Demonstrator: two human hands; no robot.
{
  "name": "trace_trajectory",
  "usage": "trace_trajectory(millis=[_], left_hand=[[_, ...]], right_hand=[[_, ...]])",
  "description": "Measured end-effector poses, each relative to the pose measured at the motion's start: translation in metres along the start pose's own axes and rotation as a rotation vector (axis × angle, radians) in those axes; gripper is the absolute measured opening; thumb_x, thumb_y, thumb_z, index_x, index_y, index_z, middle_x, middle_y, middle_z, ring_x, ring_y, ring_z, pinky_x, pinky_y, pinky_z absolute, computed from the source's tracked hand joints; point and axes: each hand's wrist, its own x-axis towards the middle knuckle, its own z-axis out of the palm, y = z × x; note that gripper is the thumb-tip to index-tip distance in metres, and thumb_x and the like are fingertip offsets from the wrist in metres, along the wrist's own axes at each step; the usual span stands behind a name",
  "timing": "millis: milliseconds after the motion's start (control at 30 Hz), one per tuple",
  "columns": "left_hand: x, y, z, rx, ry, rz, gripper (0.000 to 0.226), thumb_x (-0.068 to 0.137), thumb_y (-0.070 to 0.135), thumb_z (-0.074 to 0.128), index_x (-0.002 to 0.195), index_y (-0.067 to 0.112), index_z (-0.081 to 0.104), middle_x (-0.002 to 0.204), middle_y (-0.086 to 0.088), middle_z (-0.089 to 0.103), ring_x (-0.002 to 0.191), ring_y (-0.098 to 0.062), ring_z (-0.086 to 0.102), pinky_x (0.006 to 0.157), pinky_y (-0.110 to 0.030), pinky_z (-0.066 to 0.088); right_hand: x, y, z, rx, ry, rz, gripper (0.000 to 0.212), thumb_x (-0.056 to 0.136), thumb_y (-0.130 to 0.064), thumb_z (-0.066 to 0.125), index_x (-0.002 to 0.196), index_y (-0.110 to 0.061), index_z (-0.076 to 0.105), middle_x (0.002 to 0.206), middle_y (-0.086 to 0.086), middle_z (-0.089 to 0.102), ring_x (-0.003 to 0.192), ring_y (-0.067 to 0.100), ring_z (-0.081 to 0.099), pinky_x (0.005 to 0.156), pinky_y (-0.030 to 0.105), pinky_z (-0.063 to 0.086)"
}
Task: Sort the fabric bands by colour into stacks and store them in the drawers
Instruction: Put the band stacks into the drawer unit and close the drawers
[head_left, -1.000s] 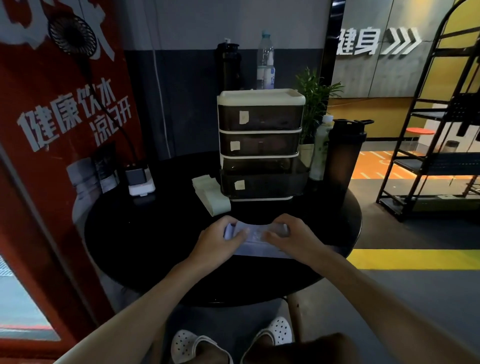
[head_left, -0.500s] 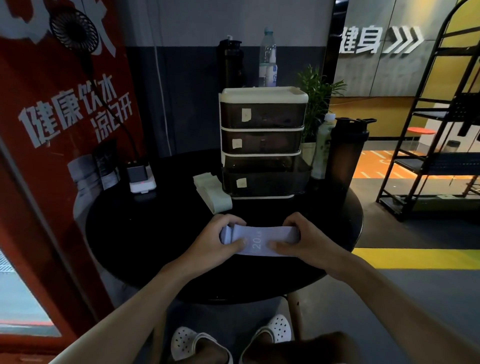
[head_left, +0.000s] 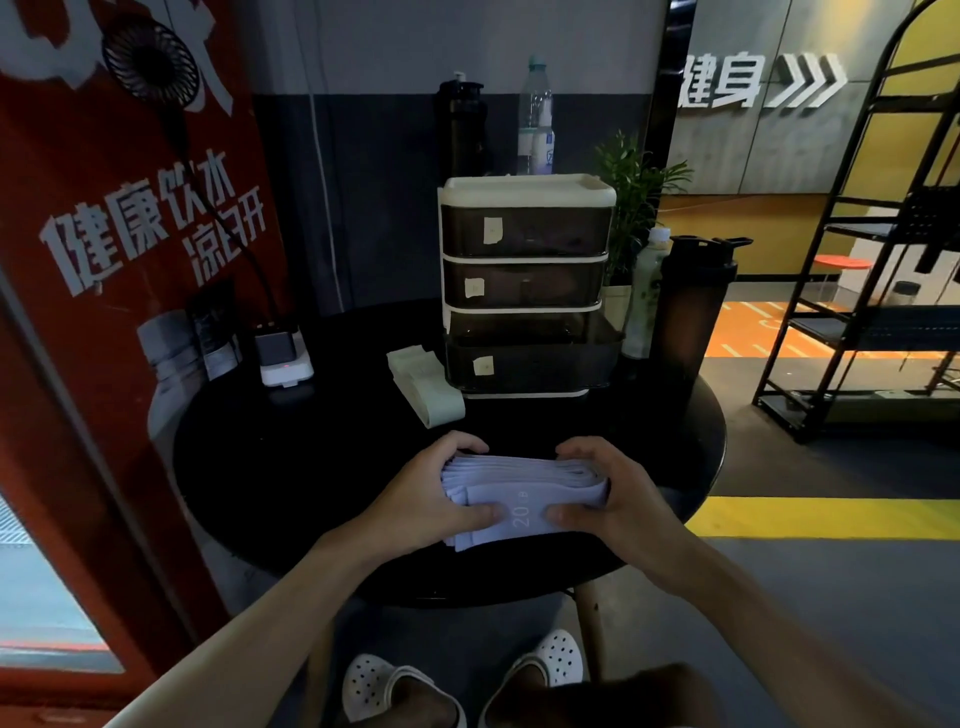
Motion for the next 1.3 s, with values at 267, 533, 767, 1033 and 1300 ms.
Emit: trace_trajectory(millis=[267, 533, 767, 1033, 1300], left_hand=[[0.004, -0.004, -0.005, 0.027, 0.093, 0.076, 0.054, 0.074, 0.019, 0.087, 0.117, 0.032, 0.058, 0.111, 0.007, 0.061, 0.095, -0.004, 0.064, 0.077, -0.02, 0.054], [0.003, -0.01, -0.006, 0.164, 0.071, 0.133, 0.059, 0.07, 0.025, 0.089, 0.118, 0.033, 0.055, 0.118, 0.016, 0.044, 0.108, 0.004, 0.05, 0.088, -0.009, 0.042], [0.001, -0.008, -0.005, 0.103, 0.086, 0.105, 0.06, 0.073, 0.02, 0.086, 0.119, 0.041, 0.053, 0.116, 0.011, 0.054, 0.093, -0.007, 0.063, 0.076, -0.023, 0.056], [-0.004, -0.01, -0.006, 0.184, 0.046, 0.218, 0.058, 0.085, 0.02, 0.078, 0.138, 0.027, 0.056, 0.119, 0.015, 0.054, 0.11, -0.005, 0.059, 0.091, -0.014, 0.046], [-0.005, -0.01, -0.009, 0.227, 0.036, 0.207, 0.045, 0.09, 0.039, 0.068, 0.133, 0.031, 0.055, 0.12, 0.019, 0.054, 0.116, -0.001, 0.055, 0.094, -0.013, 0.043]], right_hand=[[0.014, 0.005, 0.006, -0.173, 0.046, -0.082, 0.06, 0.072, -0.018, 0.084, 0.122, -0.022, 0.05, 0.108, -0.017, 0.054, 0.096, -0.002, 0.056, 0.078, 0.009, 0.047], [0.019, 0.009, 0.007, -0.187, 0.002, -0.057, 0.067, 0.074, -0.025, 0.083, 0.13, -0.018, 0.046, 0.113, -0.011, 0.058, 0.099, -0.006, 0.057, 0.079, 0.009, 0.047], [0.019, 0.004, 0.005, -0.165, 0.026, -0.056, 0.048, 0.072, -0.023, 0.085, 0.111, -0.02, 0.057, 0.1, -0.009, 0.061, 0.089, -0.002, 0.059, 0.072, 0.014, 0.051], [0.013, -0.002, 0.002, -0.12, -0.036, -0.001, 0.055, 0.084, -0.026, 0.074, 0.132, -0.025, 0.048, 0.116, -0.014, 0.056, 0.104, -0.001, 0.057, 0.089, 0.021, 0.052], [0.013, 0.0, -0.004, -0.11, -0.108, 0.019, 0.059, 0.089, -0.022, 0.069, 0.141, -0.021, 0.041, 0.124, -0.015, 0.052, 0.112, -0.001, 0.053, 0.097, 0.02, 0.047]])
